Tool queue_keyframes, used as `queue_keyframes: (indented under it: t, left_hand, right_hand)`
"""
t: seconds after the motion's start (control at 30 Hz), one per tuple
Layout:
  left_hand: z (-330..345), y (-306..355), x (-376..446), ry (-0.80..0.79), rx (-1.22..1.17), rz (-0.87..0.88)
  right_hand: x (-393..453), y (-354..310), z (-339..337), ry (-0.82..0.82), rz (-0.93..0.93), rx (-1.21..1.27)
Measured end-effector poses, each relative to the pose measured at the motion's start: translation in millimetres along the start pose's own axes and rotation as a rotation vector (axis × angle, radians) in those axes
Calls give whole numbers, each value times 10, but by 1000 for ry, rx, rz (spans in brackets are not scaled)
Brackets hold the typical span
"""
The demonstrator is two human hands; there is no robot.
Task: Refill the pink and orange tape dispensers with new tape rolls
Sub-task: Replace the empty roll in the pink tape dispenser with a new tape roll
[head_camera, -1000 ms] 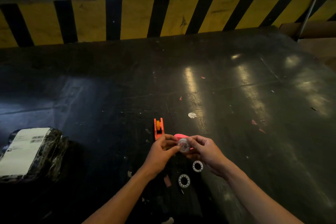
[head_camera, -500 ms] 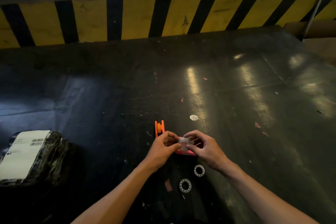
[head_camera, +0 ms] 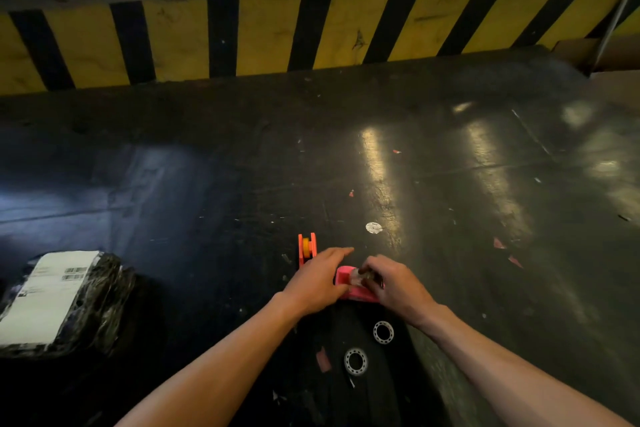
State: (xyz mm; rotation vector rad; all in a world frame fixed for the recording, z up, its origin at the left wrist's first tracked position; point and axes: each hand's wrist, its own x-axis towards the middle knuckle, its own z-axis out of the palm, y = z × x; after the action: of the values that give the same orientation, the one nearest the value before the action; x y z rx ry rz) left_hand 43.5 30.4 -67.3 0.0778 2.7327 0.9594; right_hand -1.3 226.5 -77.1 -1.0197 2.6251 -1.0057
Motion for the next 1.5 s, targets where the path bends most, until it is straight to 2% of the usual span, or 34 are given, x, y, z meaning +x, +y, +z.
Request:
queue_keyframes:
  t: [0.17, 0.37, 0.63, 0.77, 0.93, 1.3, 1.4, 1.5]
  left_hand:
    - [13, 20, 57, -54, -57, -38]
    - [67, -34, 94, -46, -74, -86]
    - [124, -52, 109, 1, -71, -73]
    - [148, -56, 109, 18, -60, -80]
    - [173, -35, 99, 38, -68, -70]
    - [183, -49, 107, 58, -89, -91]
    - [198, -63, 98, 61, -99, -89]
    - [216, -81, 83, 62, -94, -84]
  right_hand:
    - [-14, 16, 48, -57, -26, -22]
    - [3, 38, 102, -49, -11, -31]
    - [-14, -41, 100, -25, -91, -79]
    - [-41, -62, 140, -50, 49, 15]
    - [-48, -151, 310, 121, 305, 50]
    - [89, -334, 353, 239, 738, 335]
    - [90, -336, 365, 207, 807, 330]
    - [105, -355, 353, 140, 805, 212]
